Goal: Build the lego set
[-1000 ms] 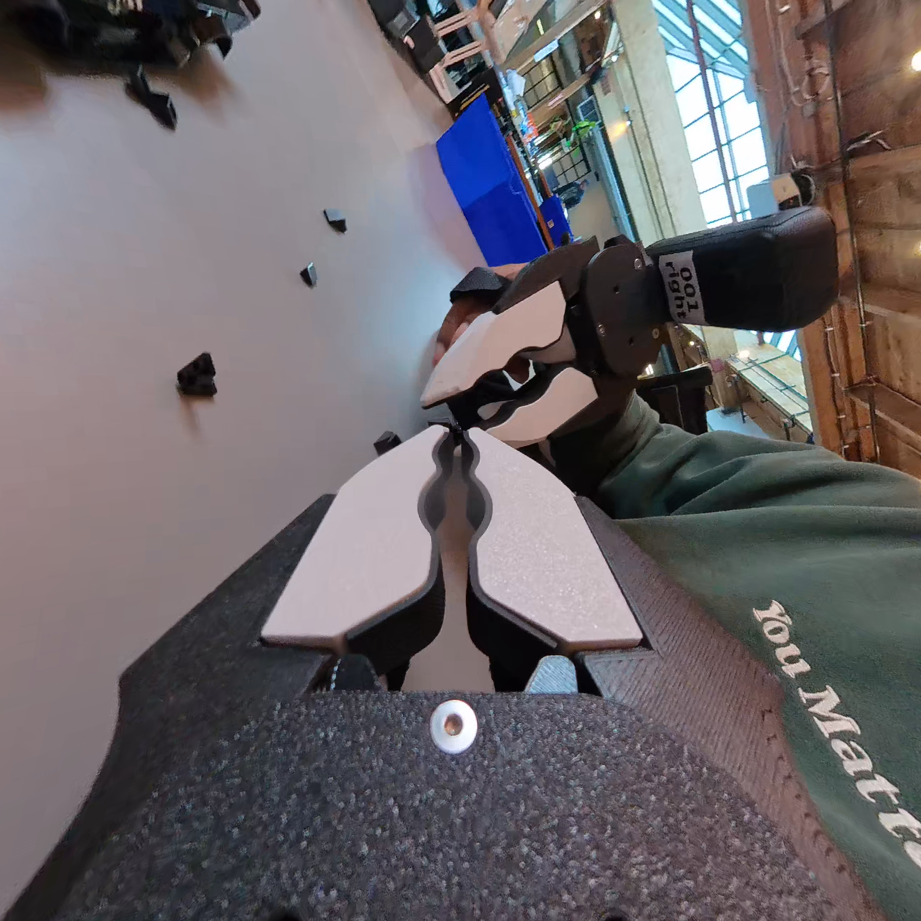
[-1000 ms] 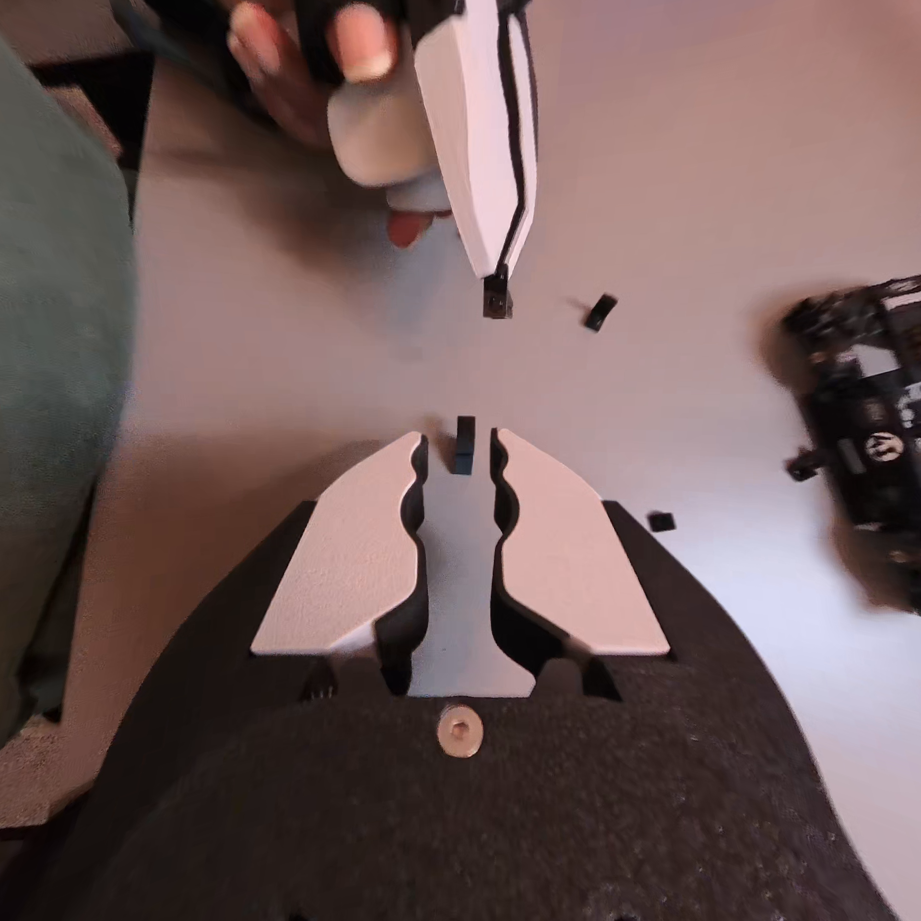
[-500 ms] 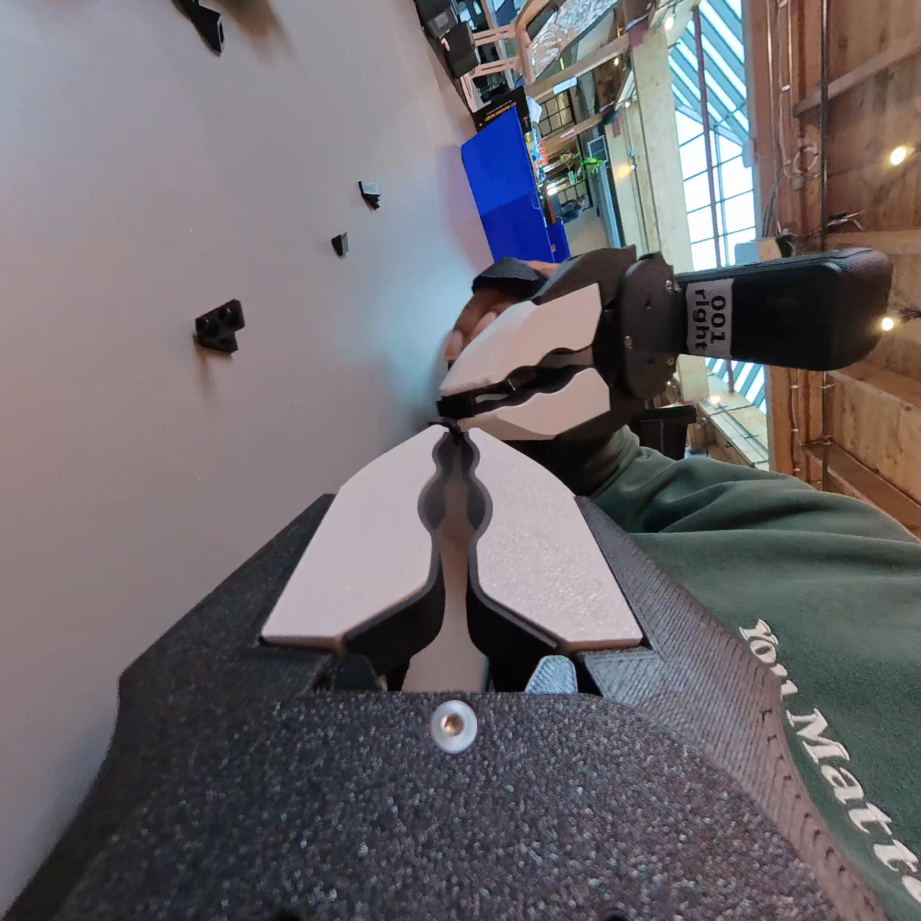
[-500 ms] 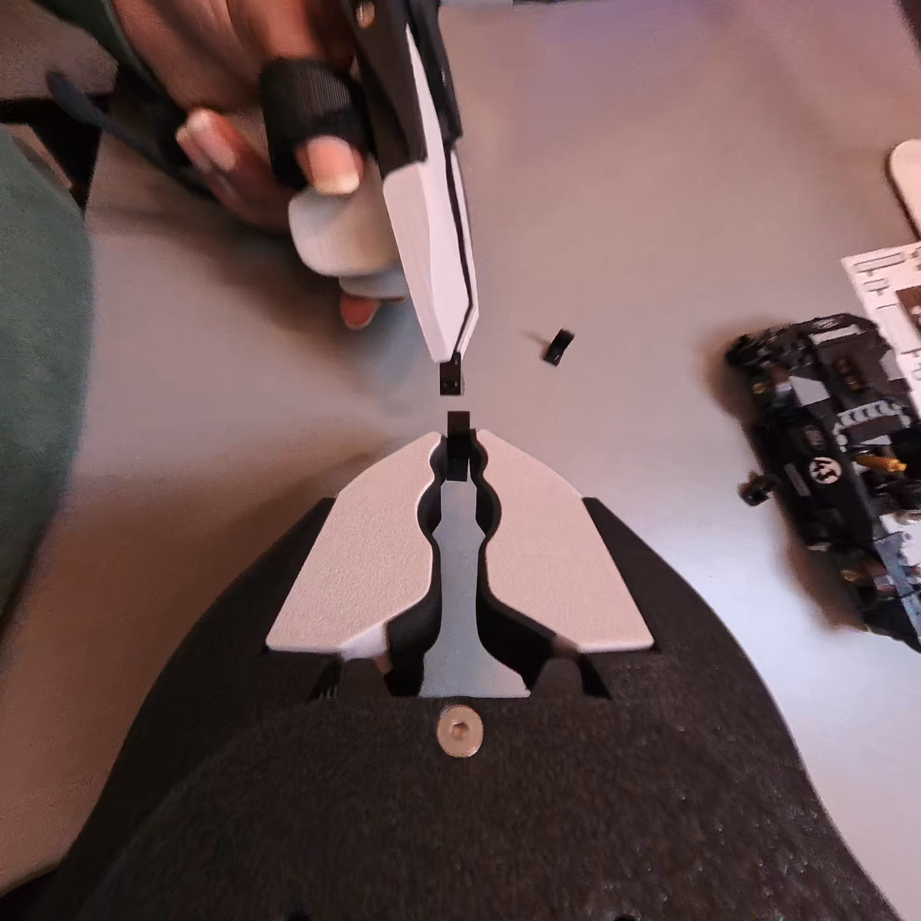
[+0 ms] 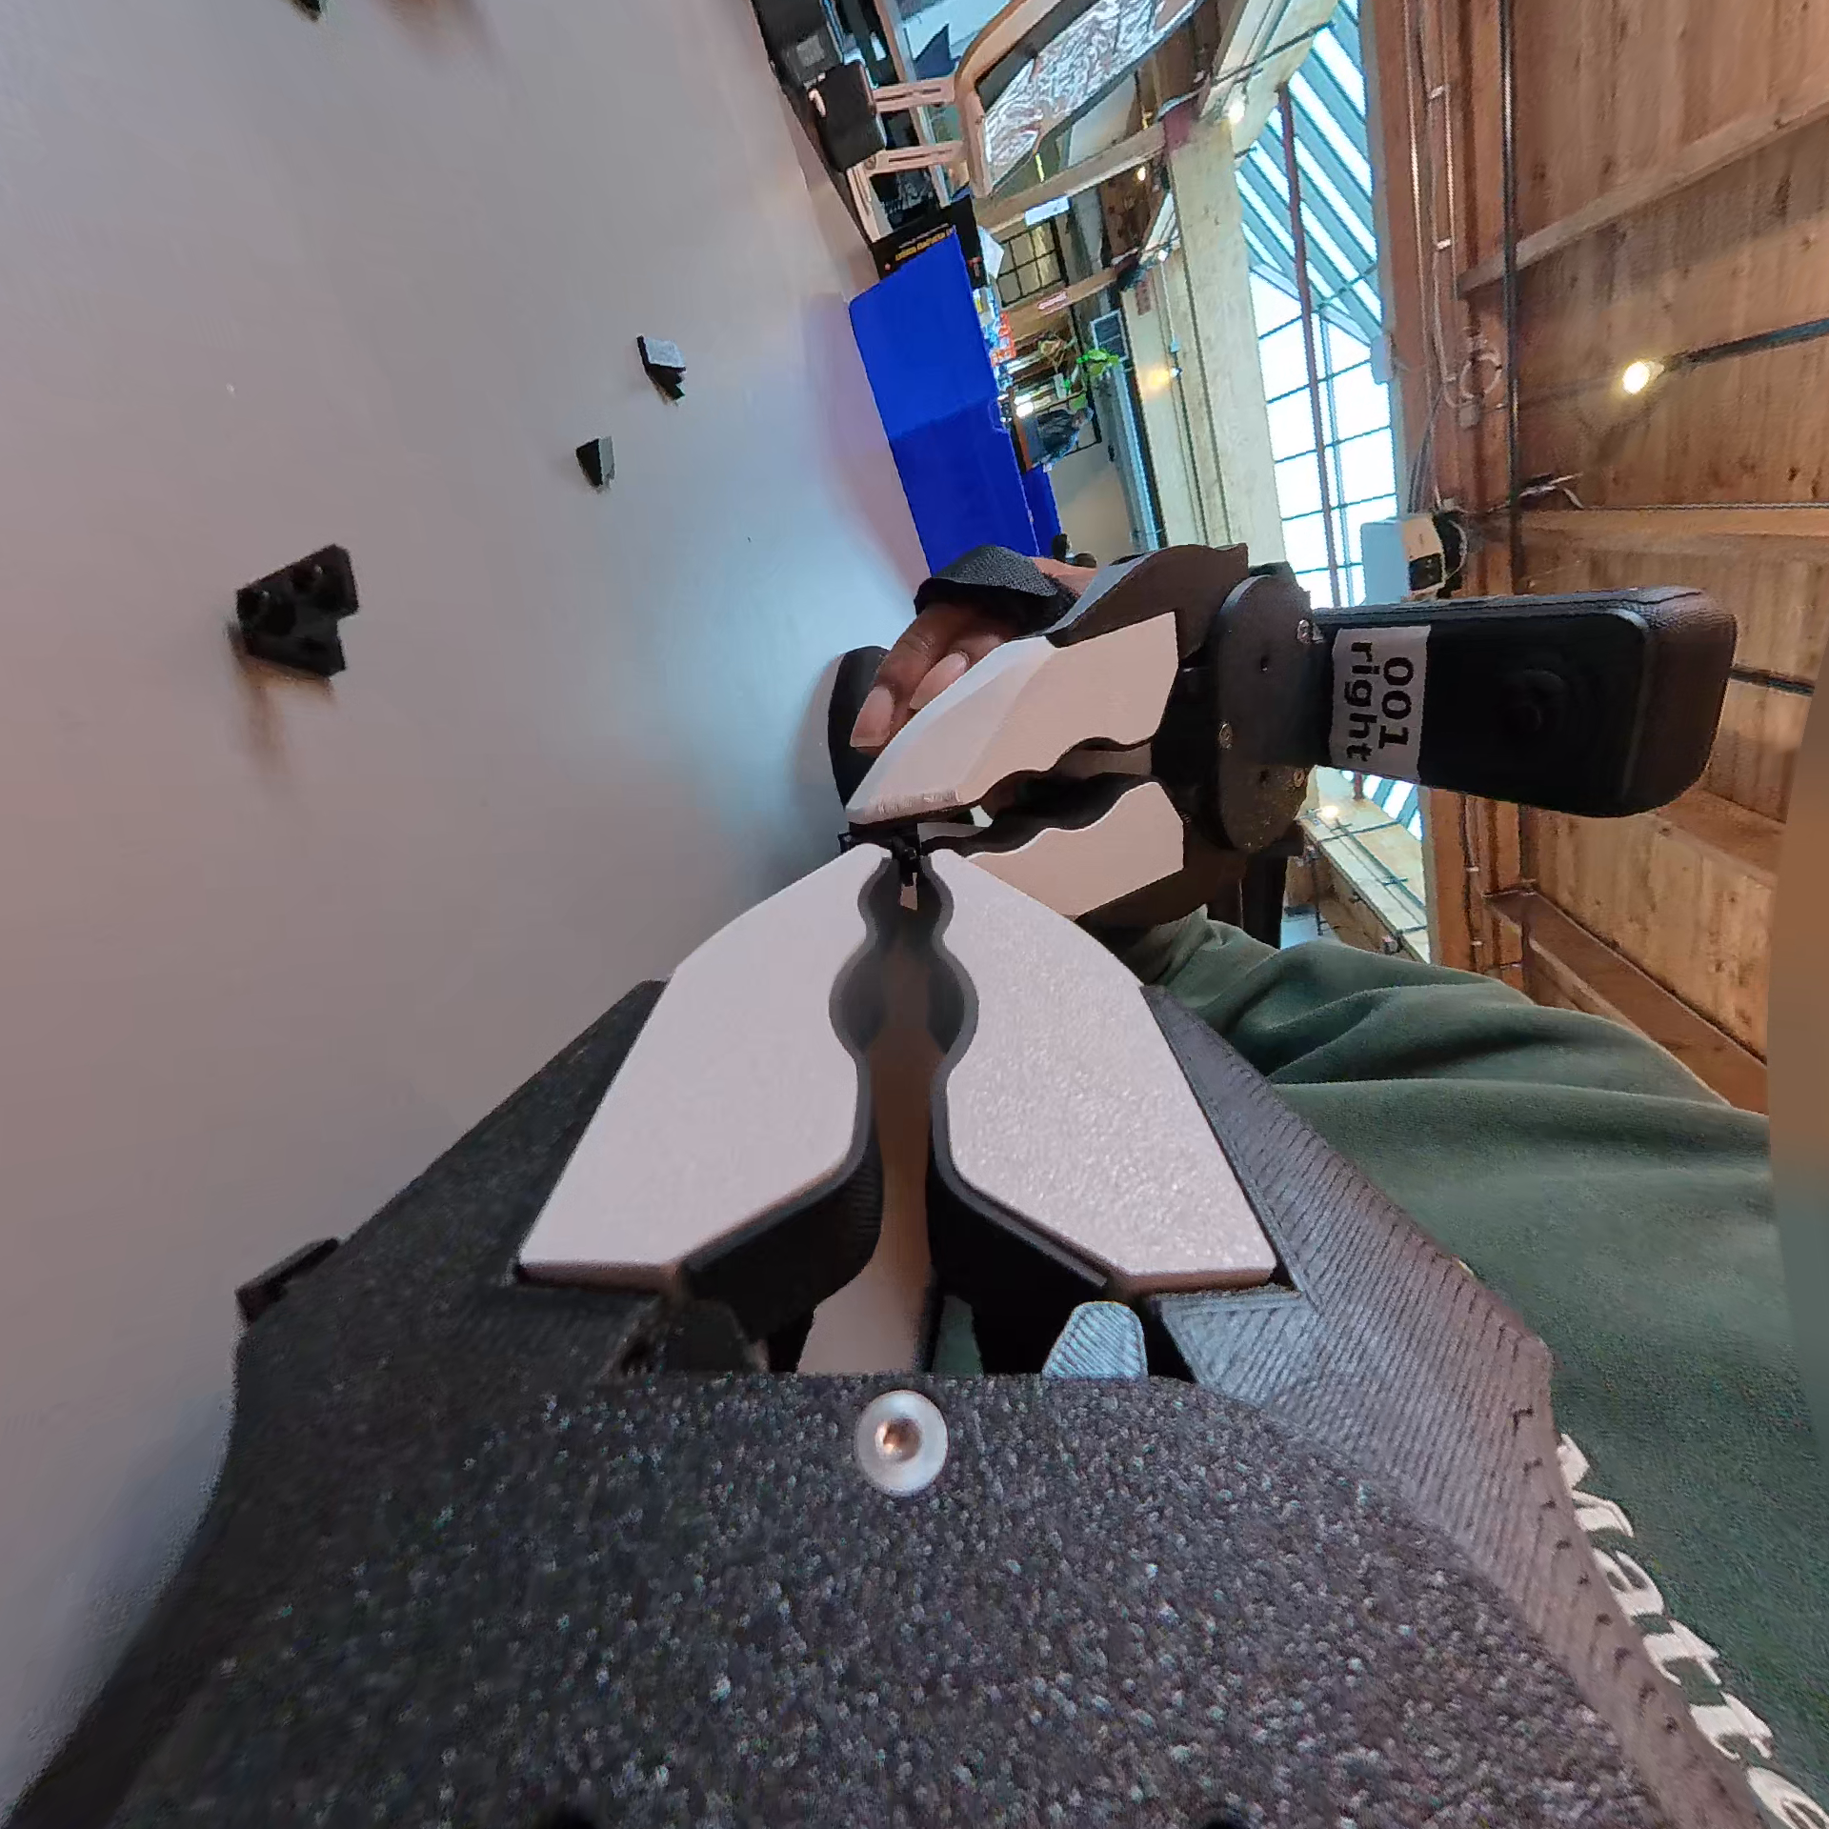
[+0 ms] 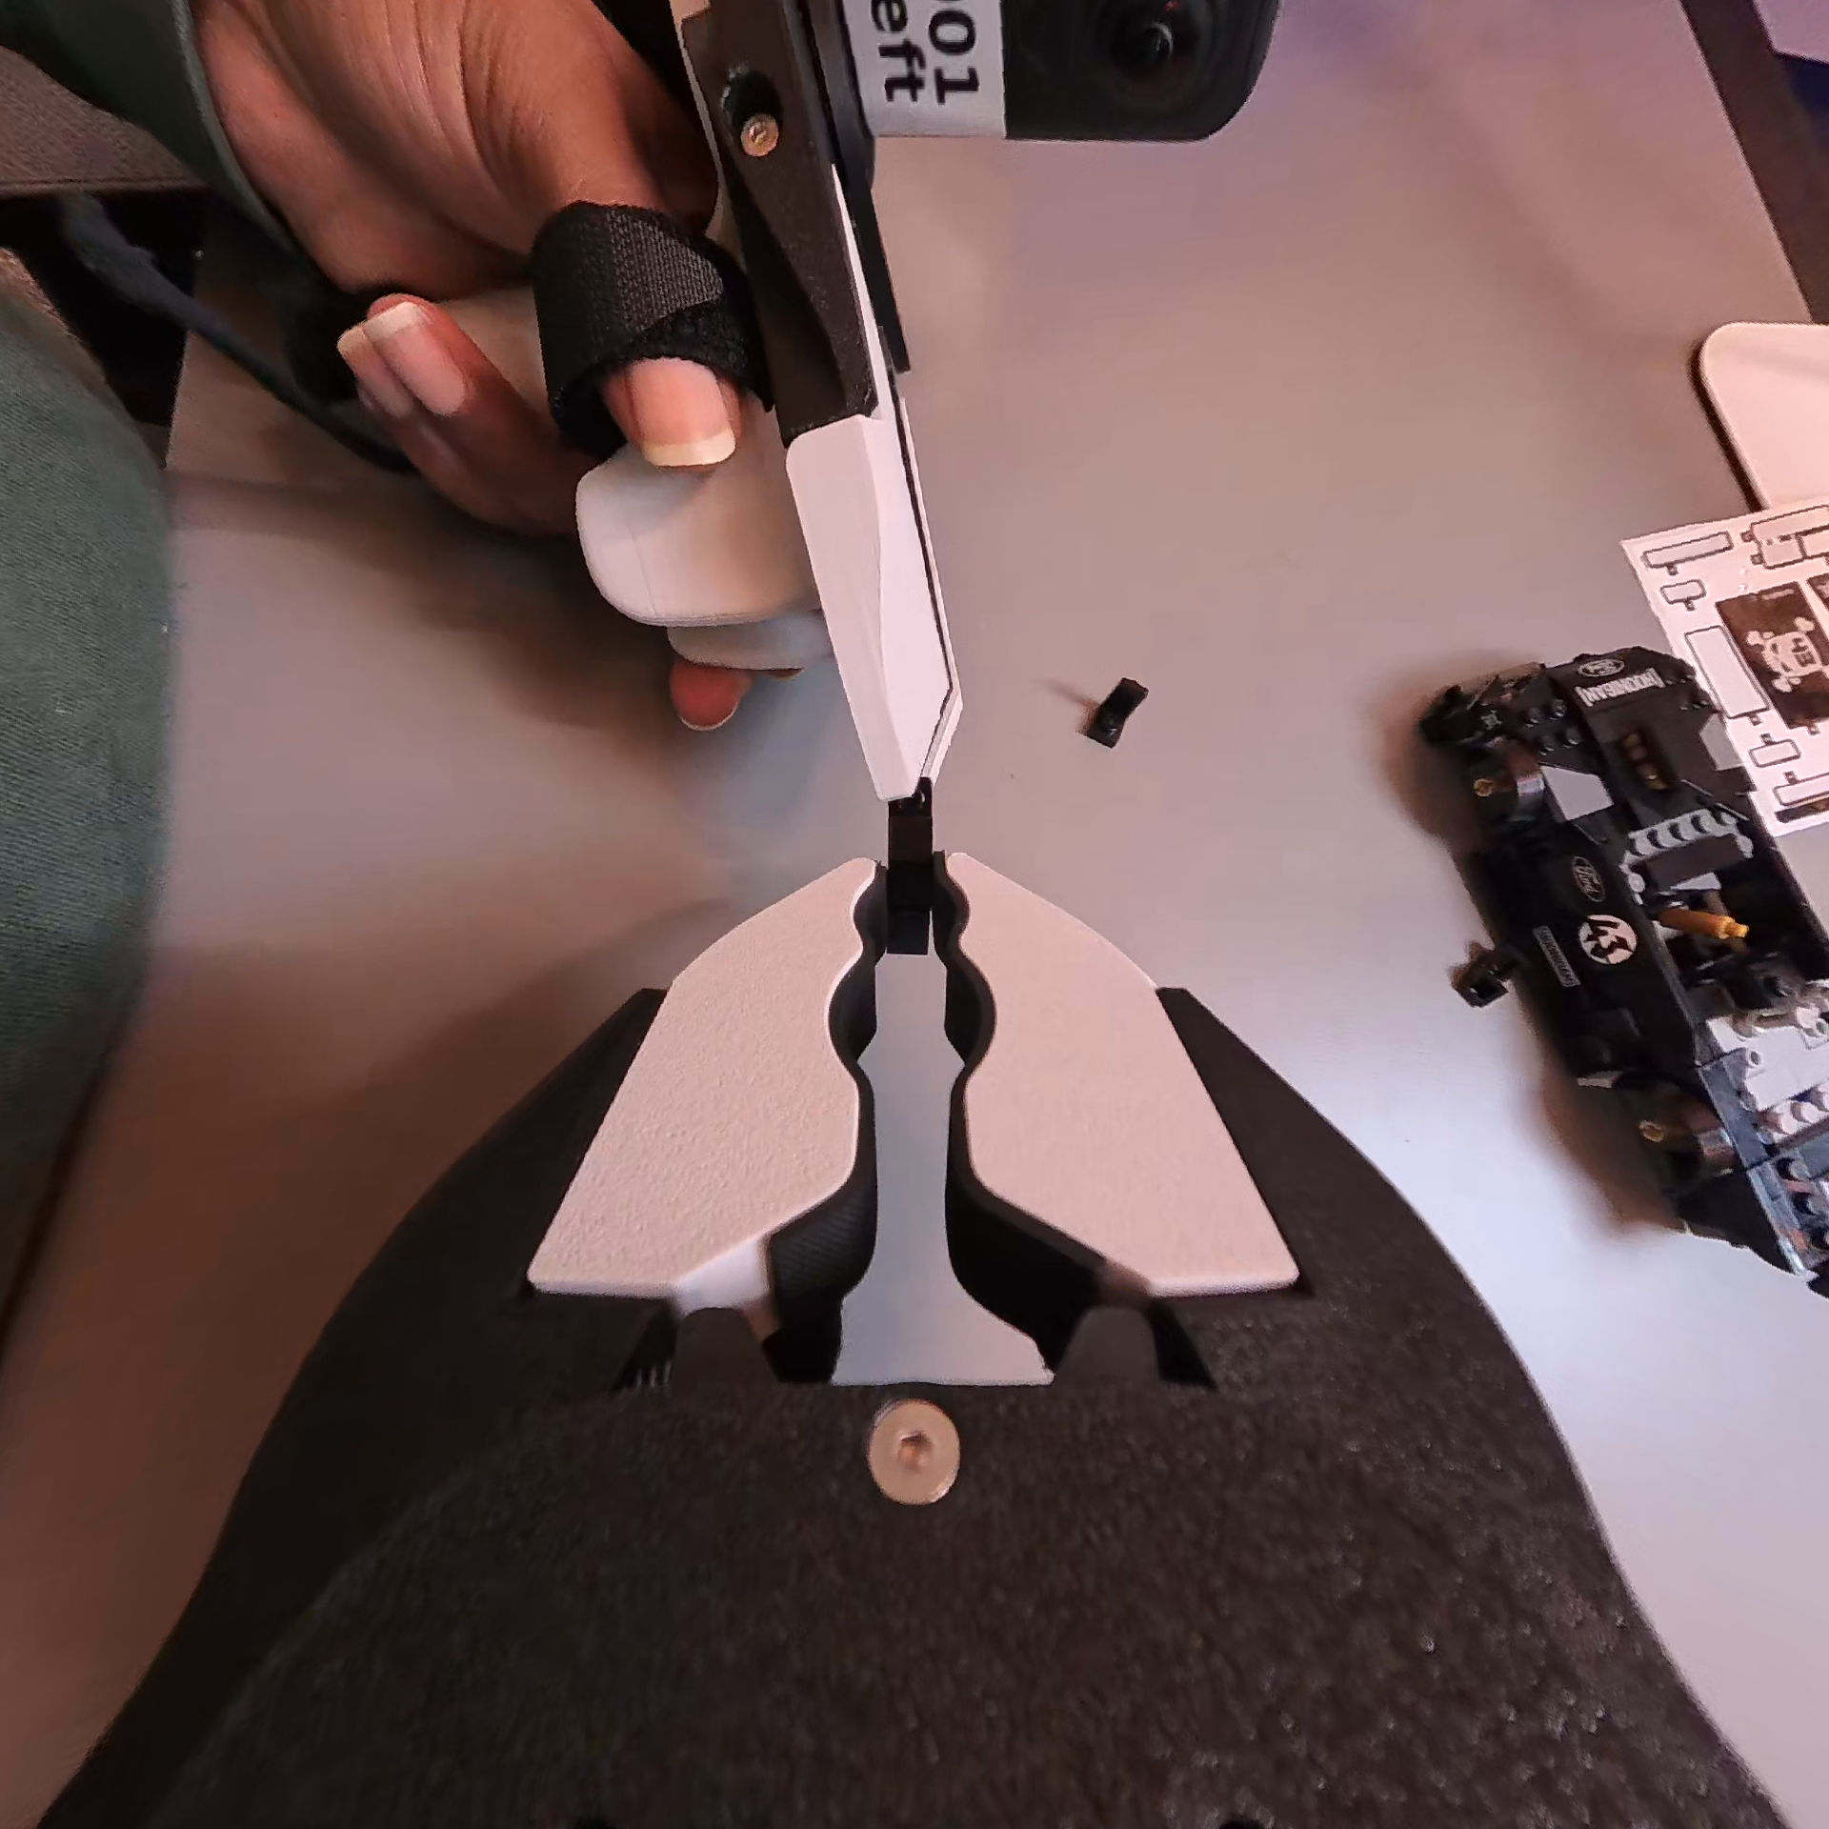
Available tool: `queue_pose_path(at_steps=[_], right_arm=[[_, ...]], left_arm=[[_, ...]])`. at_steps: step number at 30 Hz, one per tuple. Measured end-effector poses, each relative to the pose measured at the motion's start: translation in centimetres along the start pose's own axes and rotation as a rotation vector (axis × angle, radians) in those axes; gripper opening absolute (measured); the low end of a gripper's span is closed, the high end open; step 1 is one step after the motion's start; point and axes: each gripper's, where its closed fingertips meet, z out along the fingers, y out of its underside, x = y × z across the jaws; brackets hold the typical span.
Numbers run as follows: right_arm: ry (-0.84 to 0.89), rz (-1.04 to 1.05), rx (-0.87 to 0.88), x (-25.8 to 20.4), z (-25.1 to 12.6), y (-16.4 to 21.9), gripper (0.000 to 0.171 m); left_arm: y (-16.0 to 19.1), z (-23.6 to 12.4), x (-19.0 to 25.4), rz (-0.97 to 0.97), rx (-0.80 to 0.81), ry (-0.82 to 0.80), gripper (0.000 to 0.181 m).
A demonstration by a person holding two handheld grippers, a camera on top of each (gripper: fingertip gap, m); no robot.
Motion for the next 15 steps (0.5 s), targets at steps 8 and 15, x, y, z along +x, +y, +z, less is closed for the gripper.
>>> queue_pose_path(at_steps=[8,15], right_arm=[[0.028,0.039,0.022,0.15,-0.1,-0.21,0.008],[0.044,0.042,0.017,0.08,-0.06,-0.13,0.008]], left_arm=[[-0.2,0.11,0.34,0.018,0.042,0.002,0.004],[0.02,0.49,0.4,0.064,0.038,-0.025,0.004]])
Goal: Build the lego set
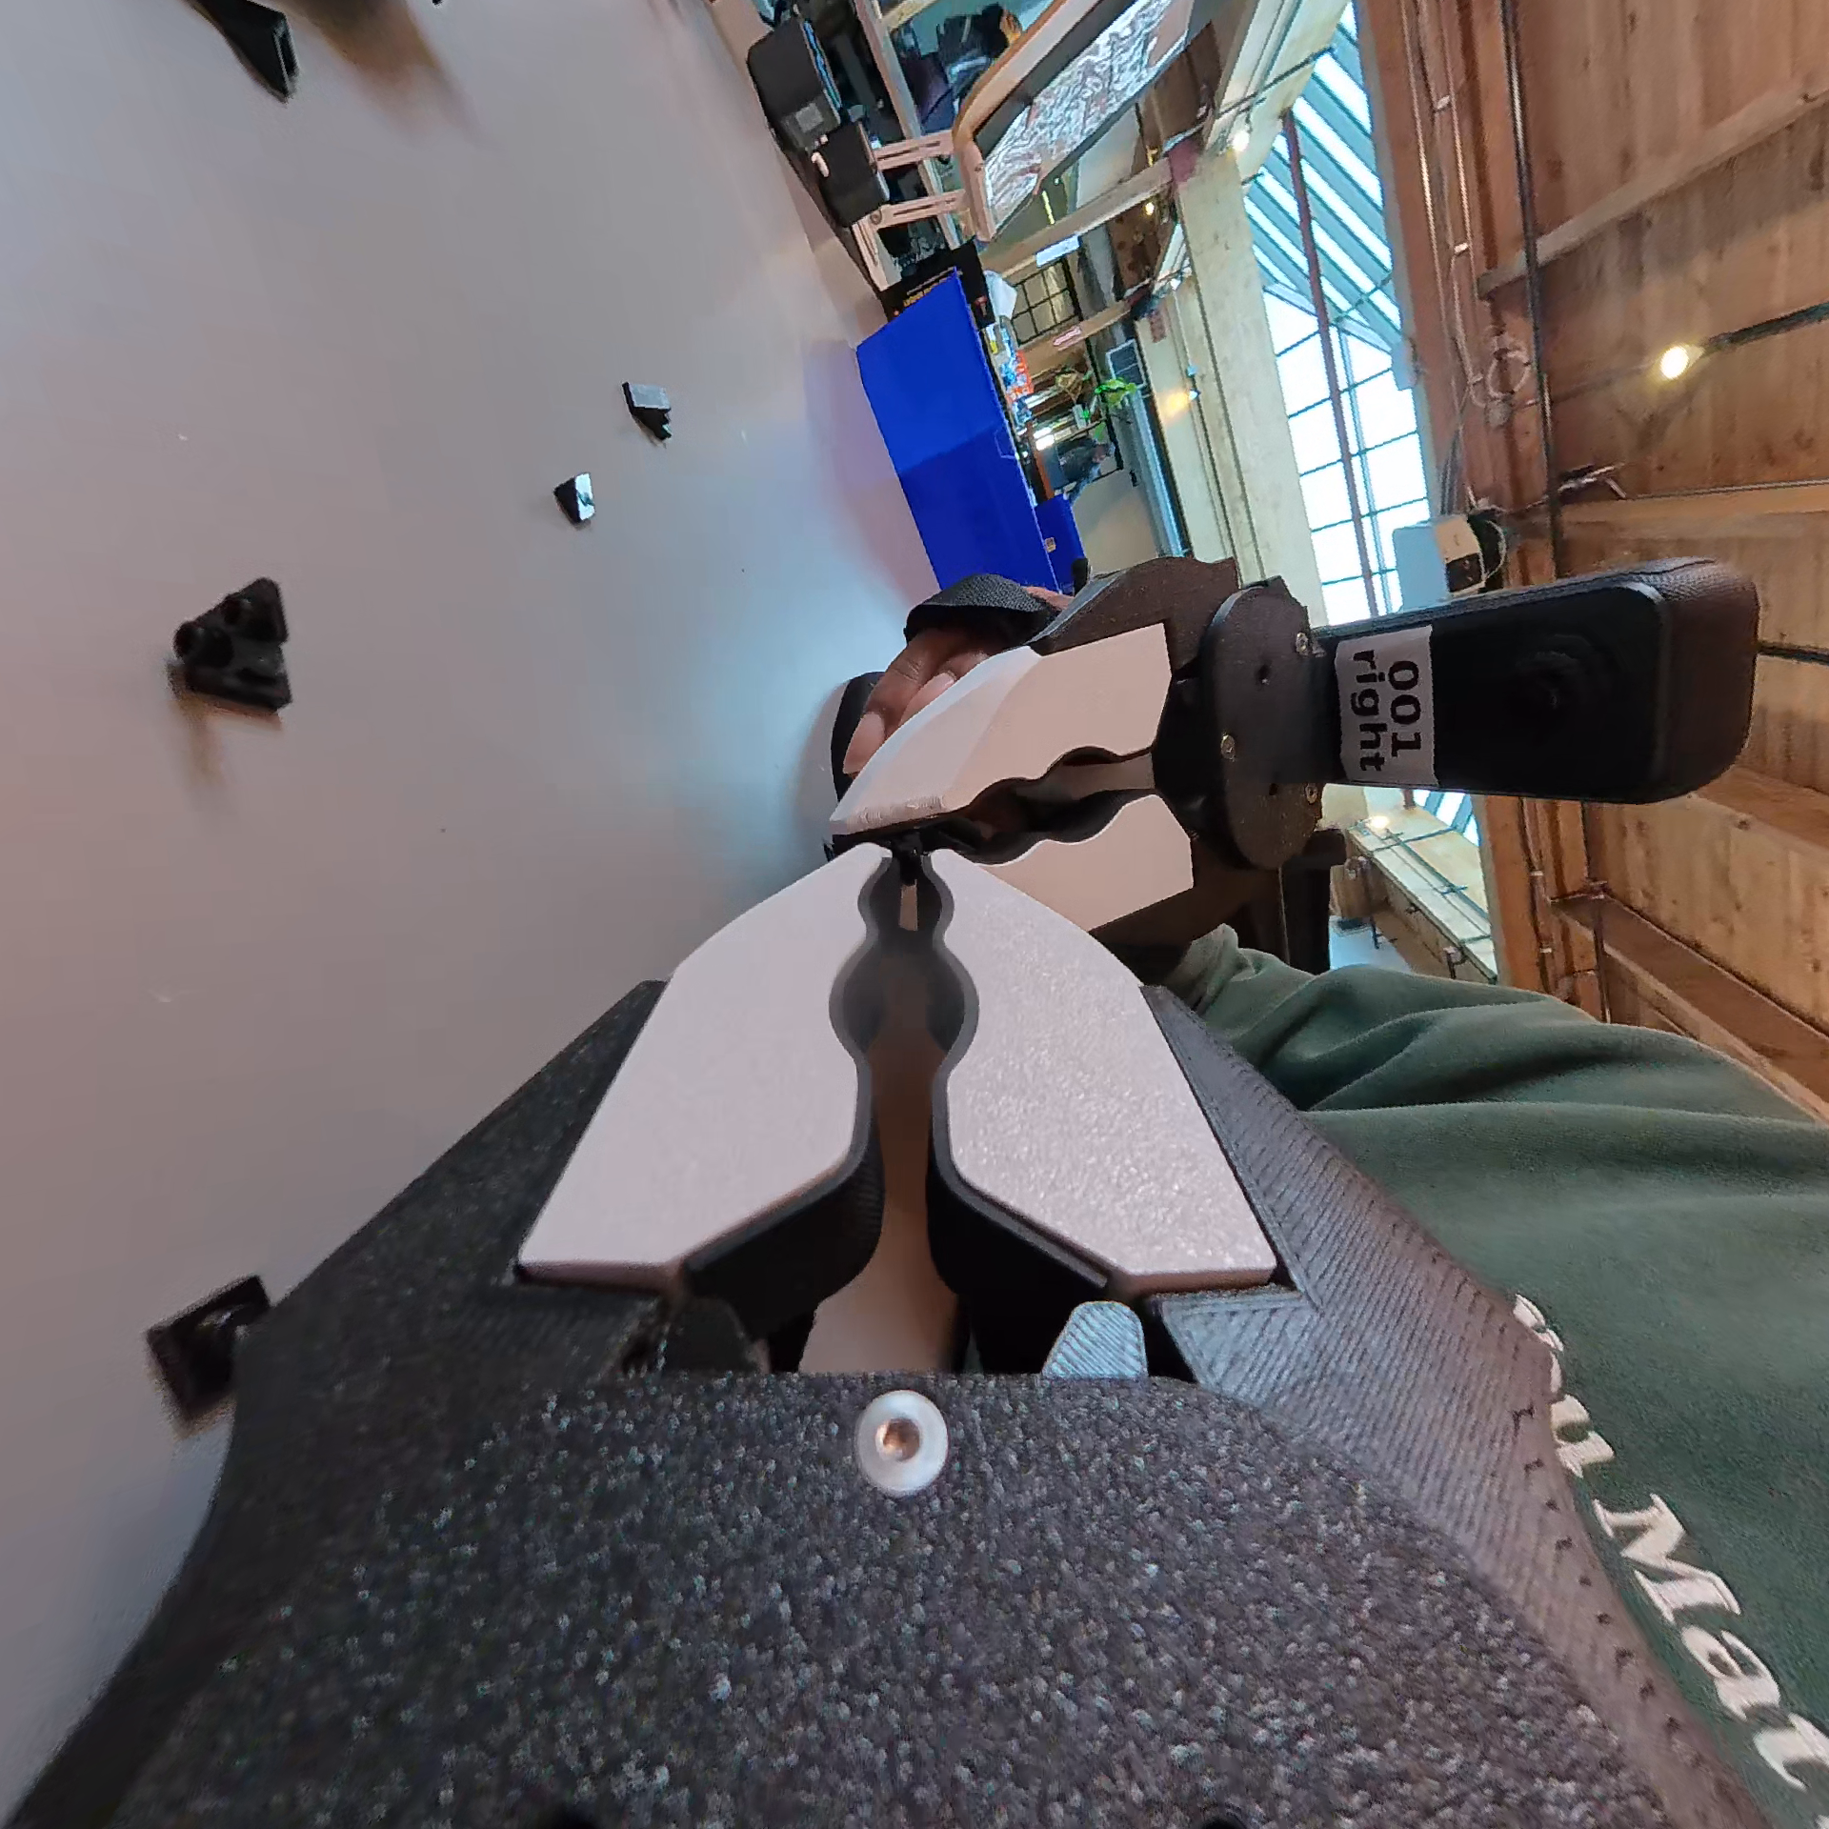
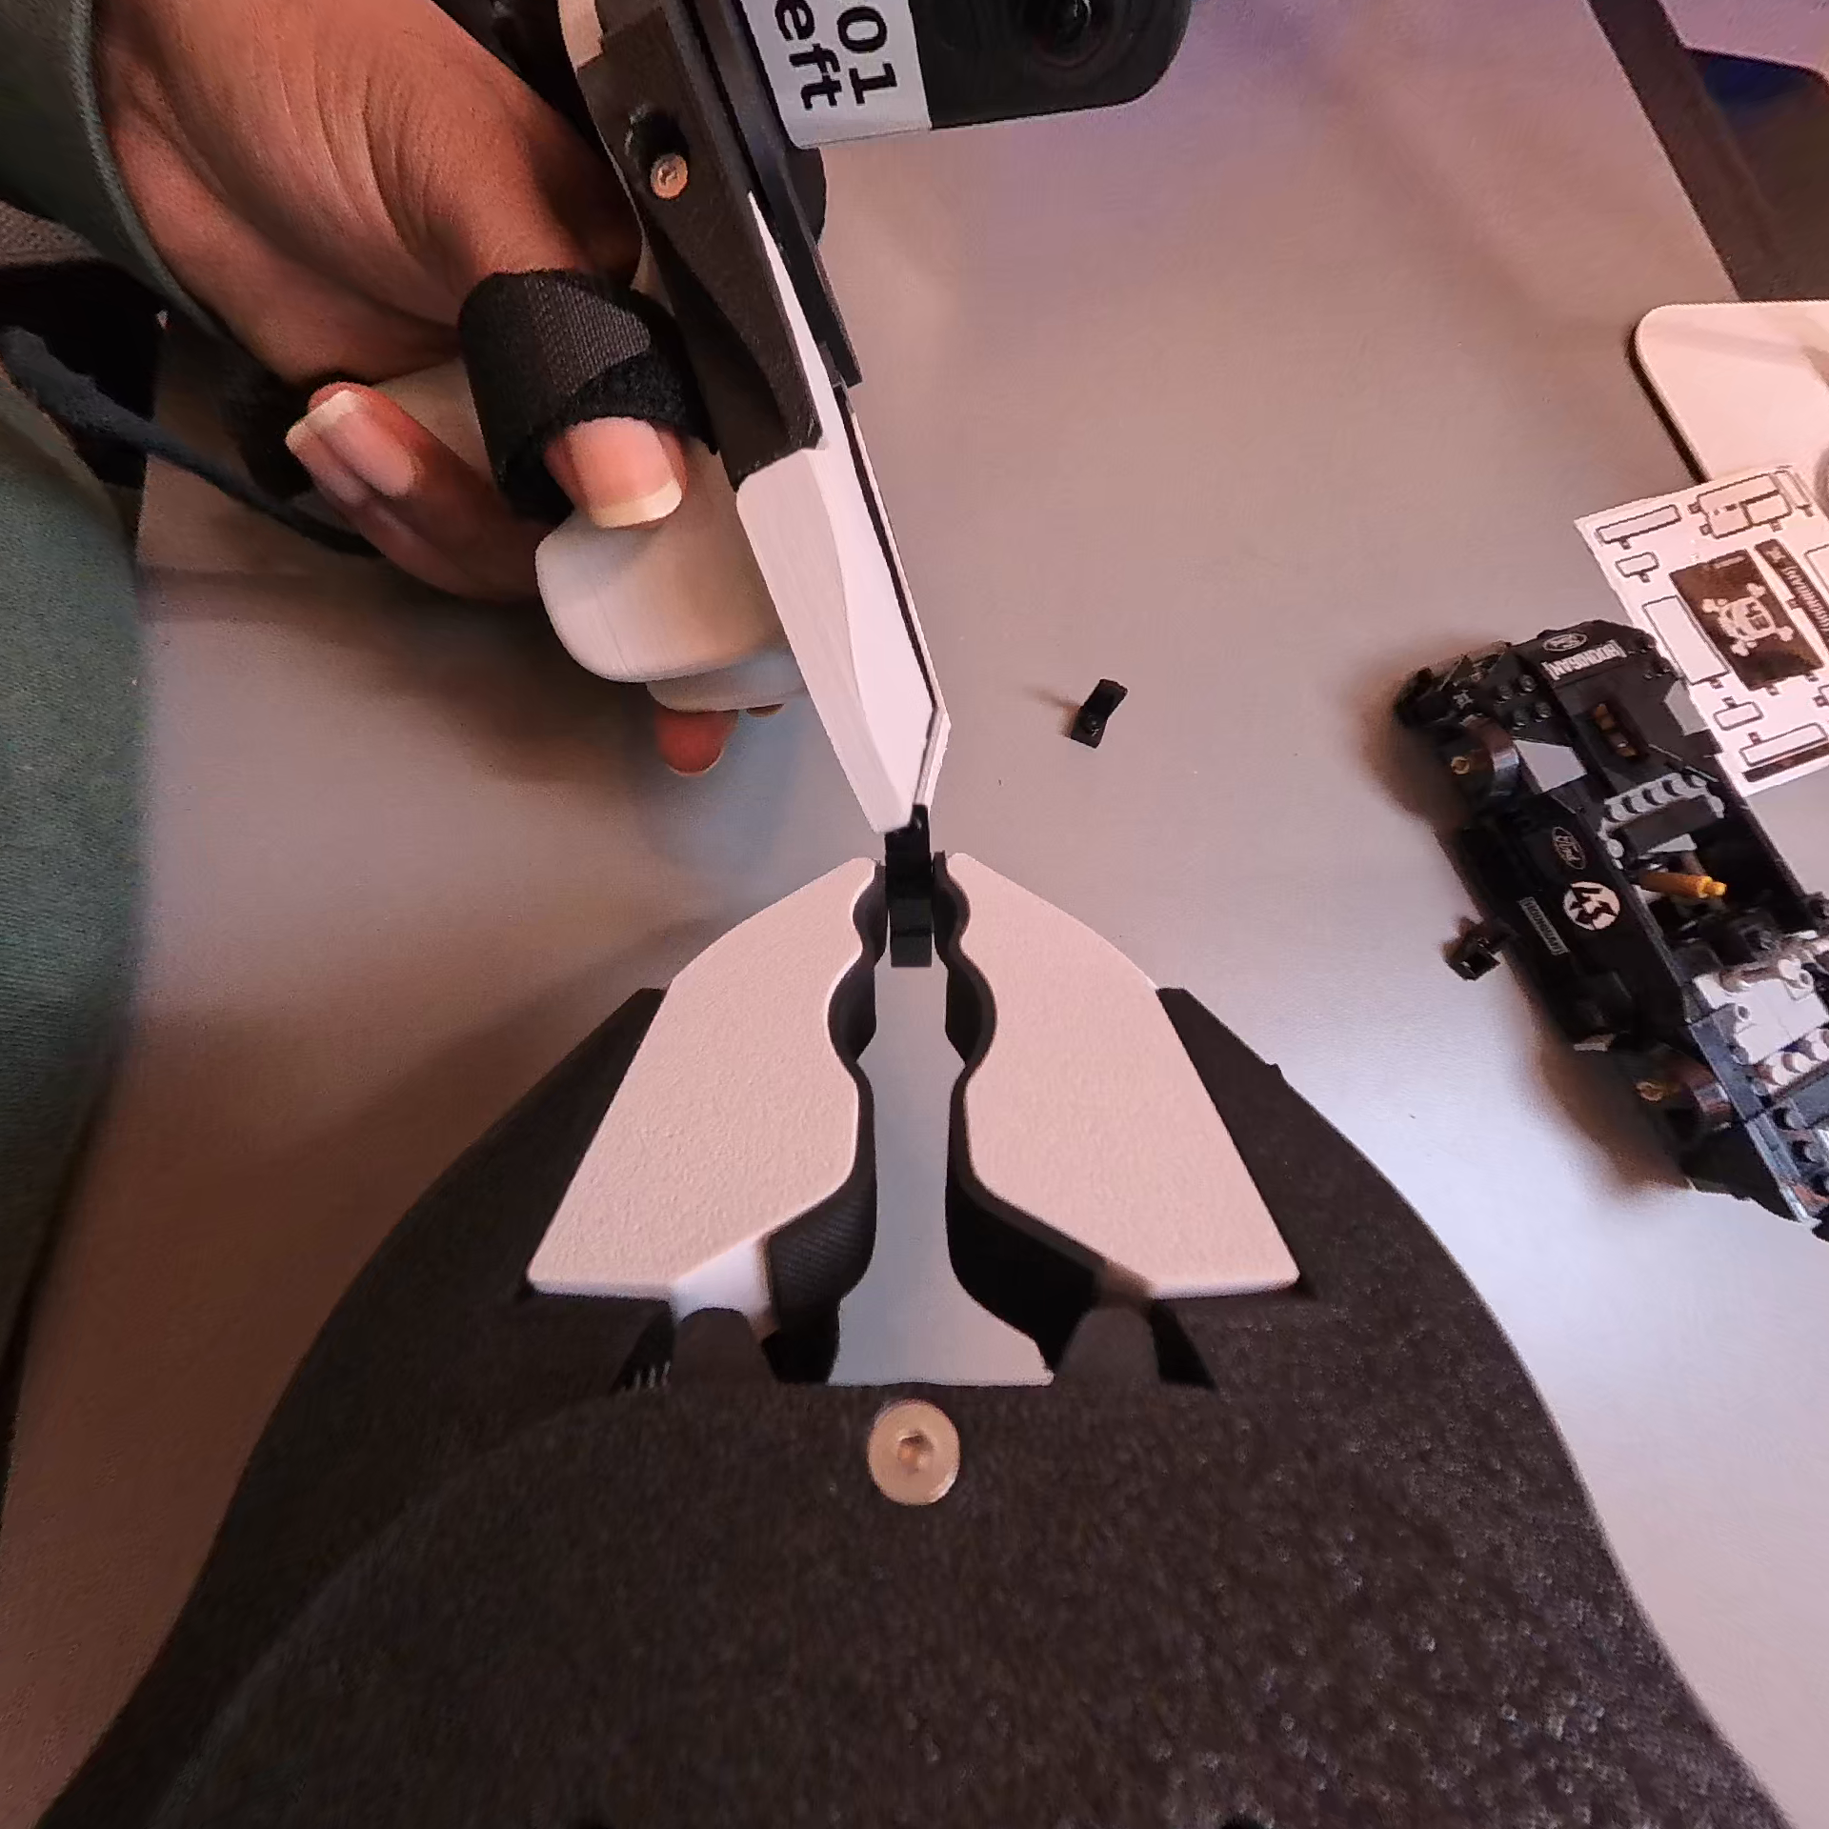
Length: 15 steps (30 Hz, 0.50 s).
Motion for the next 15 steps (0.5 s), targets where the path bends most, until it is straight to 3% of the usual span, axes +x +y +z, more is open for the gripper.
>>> queue_pose_path(at_steps=[6,15], right_arm=[[0.006,0.027,0.023,0.0,-0.2,-0.1,0.008],[0.001,0.105,0.108,0.4,-0.7,-0.9,0.008]], left_arm=[[-0.1,0.0,0.2,-0.003,0.002,0.012,0.004],[-0.8,-0.4,1.2,0.163,-0.017,-0.02,0.012]])
